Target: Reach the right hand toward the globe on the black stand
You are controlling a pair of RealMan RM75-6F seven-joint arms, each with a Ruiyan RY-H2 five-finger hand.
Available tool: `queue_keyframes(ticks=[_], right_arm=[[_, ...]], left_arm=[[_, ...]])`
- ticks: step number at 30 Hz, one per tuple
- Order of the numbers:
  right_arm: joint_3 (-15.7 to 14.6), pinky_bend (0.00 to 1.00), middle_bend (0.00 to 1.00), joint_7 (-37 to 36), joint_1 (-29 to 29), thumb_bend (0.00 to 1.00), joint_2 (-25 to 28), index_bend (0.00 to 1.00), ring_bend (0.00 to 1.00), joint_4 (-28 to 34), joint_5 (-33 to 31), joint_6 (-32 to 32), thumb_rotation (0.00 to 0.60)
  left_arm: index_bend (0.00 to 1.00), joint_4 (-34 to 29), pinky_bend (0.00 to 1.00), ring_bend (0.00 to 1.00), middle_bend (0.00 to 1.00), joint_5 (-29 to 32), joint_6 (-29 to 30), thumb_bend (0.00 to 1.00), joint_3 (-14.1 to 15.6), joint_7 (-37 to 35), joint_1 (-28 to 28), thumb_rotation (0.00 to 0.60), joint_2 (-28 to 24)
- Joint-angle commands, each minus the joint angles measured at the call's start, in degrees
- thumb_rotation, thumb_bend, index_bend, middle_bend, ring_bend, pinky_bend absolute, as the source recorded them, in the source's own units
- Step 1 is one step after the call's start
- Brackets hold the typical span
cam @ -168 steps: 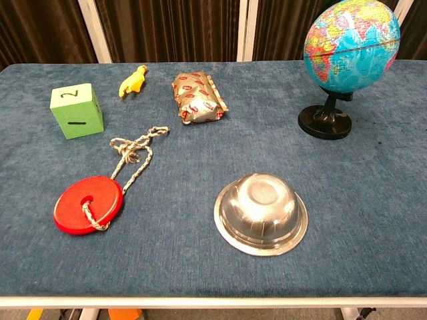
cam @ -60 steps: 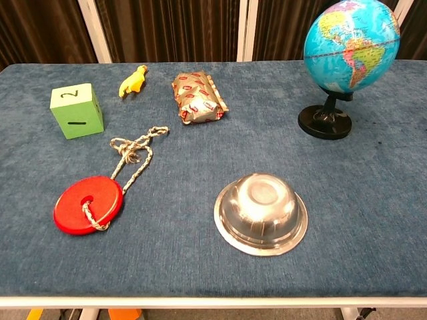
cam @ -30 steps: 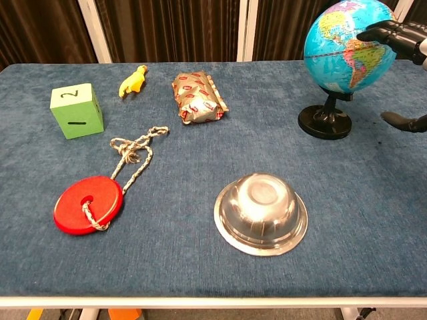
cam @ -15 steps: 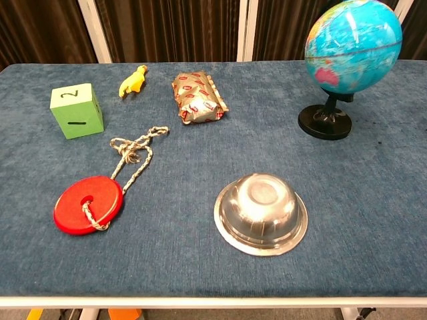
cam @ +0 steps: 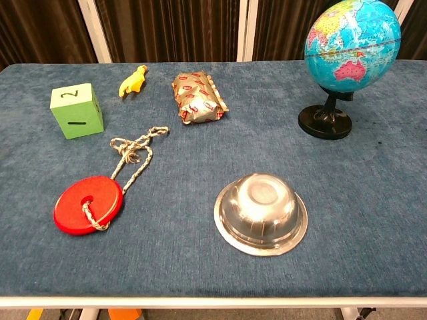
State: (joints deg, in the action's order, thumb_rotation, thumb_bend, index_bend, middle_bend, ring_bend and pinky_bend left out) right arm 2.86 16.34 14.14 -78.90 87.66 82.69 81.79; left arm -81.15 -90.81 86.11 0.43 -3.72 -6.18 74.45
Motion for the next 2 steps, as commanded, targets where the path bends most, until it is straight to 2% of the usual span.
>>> queue_keyframes(ticks=[1,2], right_arm=[[-5.27,0.00,0.00,-4.01,-4.27,0.23,0.75,0.00,0.00,-3.96,6.03,4.91,0.600],[-5.73,0.00,0.00,-4.28,-5.08,0.23,0.75,0.00,0.00,-4.34,6.57,5.81,0.600]], left_arm=[[0.15,-0.26,0.05,0.02,0.09,-0.07,0.06,0.00,-0.03,0.17,-0.02,0.600,-0.14],[0.15,-0.40,0.05,0.02,0.09,-0.13,0.06,0.00,0.00,0.28,-0.03,0.600,-0.24]])
